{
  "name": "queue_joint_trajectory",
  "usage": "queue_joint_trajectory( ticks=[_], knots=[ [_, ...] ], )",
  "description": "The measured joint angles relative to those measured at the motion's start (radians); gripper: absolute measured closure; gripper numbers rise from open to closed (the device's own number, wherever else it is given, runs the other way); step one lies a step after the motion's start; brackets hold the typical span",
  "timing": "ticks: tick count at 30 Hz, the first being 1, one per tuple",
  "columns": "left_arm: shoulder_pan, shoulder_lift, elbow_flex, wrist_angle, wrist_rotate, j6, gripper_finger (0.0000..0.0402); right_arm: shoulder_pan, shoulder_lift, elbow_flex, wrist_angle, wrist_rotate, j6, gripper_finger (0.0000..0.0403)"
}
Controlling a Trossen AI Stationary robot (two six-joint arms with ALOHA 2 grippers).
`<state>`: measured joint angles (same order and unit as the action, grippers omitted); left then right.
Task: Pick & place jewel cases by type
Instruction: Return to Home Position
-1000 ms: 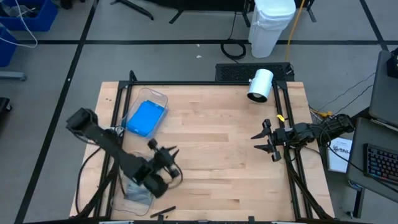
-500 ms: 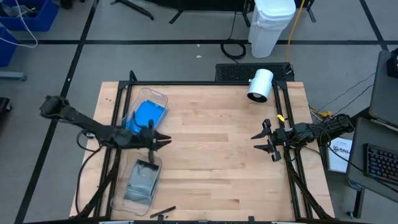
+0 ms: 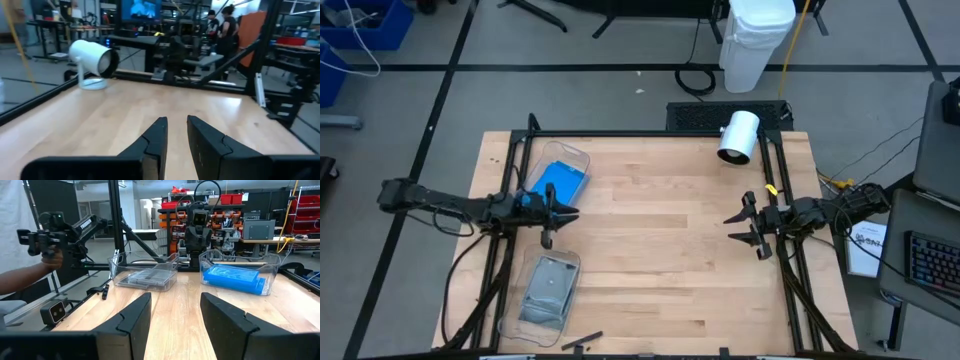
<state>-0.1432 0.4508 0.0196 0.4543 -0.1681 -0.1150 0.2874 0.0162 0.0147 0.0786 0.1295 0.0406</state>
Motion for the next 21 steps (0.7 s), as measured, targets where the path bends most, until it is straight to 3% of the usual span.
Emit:
queue_joint_trajectory(
  ticks=[4,11,21],
  knots=[
    [0.024,-0.129,-0.008,-0.163,-0.047,0.007,0.0323,0.000,0.000,0.000,0.000,0.000,0.000,0.0238],
    [0.027,-0.270,-0.003,-0.363,-0.042,0.016,0.0323,0.000,0.000,0.000,0.000,0.000,0.000,0.0238],
    [0.038,-0.357,-0.001,-0.424,-0.034,0.083,0.0323,0.000,0.000,0.000,0.000,0.000,0.000,0.0238]
  ],
)
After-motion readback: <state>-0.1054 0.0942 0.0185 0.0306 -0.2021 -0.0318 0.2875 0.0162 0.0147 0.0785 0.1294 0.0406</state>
